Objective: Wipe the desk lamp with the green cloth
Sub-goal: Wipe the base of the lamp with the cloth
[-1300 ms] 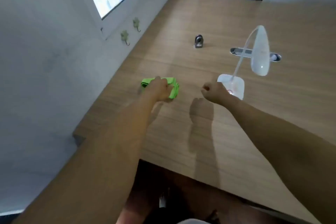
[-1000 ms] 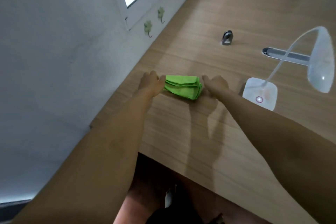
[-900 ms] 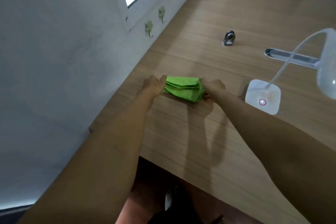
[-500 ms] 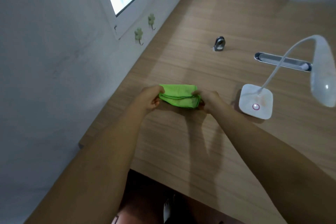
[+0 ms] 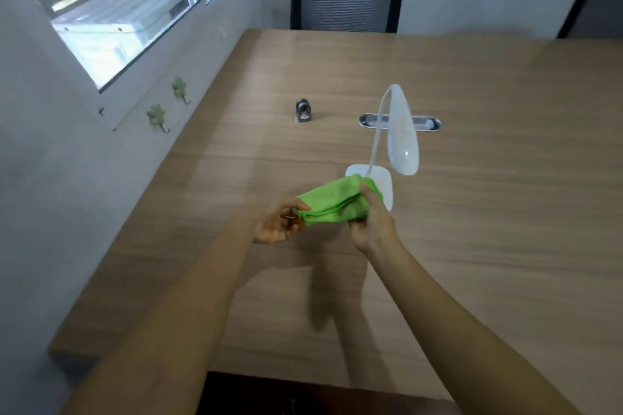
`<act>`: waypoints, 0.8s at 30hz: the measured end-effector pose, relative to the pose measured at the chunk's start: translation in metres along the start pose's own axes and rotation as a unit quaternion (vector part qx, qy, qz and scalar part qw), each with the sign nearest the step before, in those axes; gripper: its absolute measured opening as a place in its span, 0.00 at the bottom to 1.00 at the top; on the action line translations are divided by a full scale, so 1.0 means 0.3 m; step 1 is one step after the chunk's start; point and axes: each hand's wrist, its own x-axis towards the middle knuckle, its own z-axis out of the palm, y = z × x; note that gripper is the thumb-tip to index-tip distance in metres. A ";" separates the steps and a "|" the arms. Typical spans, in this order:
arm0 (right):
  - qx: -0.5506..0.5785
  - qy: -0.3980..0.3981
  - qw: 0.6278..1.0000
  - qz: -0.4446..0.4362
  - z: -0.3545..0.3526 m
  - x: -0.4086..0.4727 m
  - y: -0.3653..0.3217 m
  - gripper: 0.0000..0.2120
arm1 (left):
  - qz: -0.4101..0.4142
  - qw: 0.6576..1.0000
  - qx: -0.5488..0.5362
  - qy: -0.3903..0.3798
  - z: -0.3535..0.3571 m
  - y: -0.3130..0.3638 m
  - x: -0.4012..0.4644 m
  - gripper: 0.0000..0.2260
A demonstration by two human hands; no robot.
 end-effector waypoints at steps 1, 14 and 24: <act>0.029 0.002 1.000 -0.003 -0.023 -0.004 -0.017 0.23 | -0.002 1.000 0.008 -0.016 0.046 0.000 0.009 0.04; -0.488 0.114 0.828 -0.252 -0.212 -0.046 -0.386 0.17 | 0.211 0.880 0.416 0.093 0.172 0.096 0.134 0.38; -0.761 -0.088 0.434 -0.473 -0.197 0.174 -0.322 0.19 | 0.353 0.604 0.713 0.049 0.143 0.185 0.361 0.54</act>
